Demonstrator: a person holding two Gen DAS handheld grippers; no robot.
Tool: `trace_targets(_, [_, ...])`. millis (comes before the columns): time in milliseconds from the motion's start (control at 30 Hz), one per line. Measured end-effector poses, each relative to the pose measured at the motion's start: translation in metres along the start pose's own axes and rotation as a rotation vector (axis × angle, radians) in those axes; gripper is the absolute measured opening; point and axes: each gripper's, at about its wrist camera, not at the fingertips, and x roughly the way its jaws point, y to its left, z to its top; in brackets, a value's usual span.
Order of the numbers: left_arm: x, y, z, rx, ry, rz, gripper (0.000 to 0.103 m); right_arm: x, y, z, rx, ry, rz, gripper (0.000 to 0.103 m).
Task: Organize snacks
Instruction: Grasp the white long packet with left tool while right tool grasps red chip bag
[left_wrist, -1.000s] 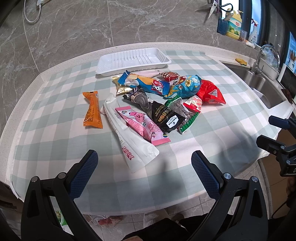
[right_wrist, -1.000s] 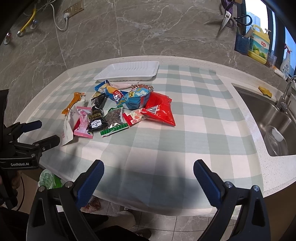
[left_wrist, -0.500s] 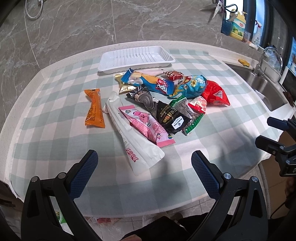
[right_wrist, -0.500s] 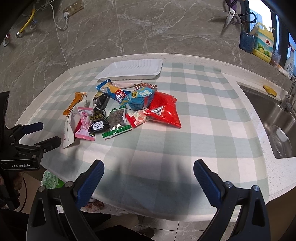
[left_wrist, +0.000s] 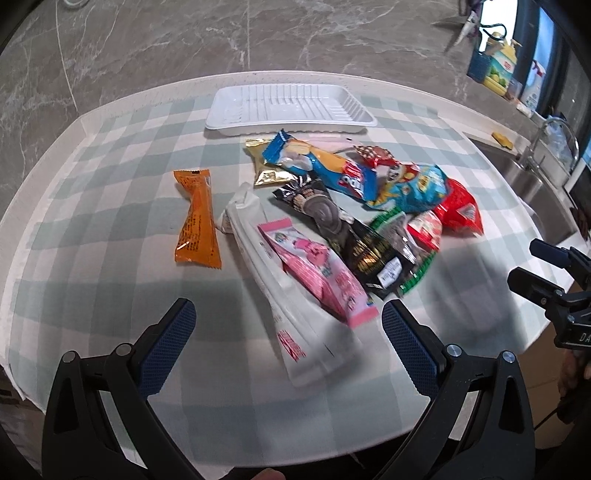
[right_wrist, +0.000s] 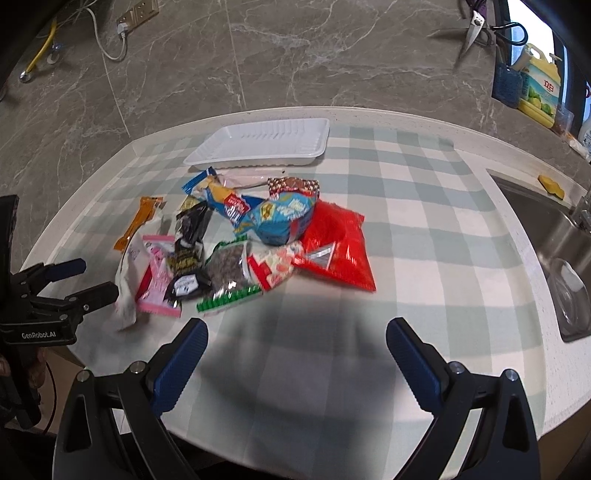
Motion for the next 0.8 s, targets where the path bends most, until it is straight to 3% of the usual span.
trace_targets(167, [0.020, 0.013, 0.016, -0.020, 0.030, -0.035, 0.089, 0.018, -0.005, 0.023, 0.006, 0.005, -0.015, 0.098])
trace_targets(233, [0.031, 0.017, 0.021, -0.023, 0.053, -0.049, 0.080, 0.027, -0.009, 0.033, 0.011, 0.011, -0.018, 0.094])
trace_targets(433, [0.063, 0.033, 0.033, -0.054, 0.121, -0.104, 0.067, 0.058, -0.024, 0.058, 0.032, 0.066, -0.035, 0.079])
trace_targets(533, [0.074, 0.039, 0.036, -0.048, 0.145, -0.110, 0.065, 0.075, -0.032, 0.067, 0.054, 0.109, -0.024, 0.067])
trace_targets(800, [0.092, 0.048, 0.040, -0.046, 0.186, -0.153, 0.065, 0.103, -0.037, 0.078, 0.053, 0.184, -0.044, 0.055])
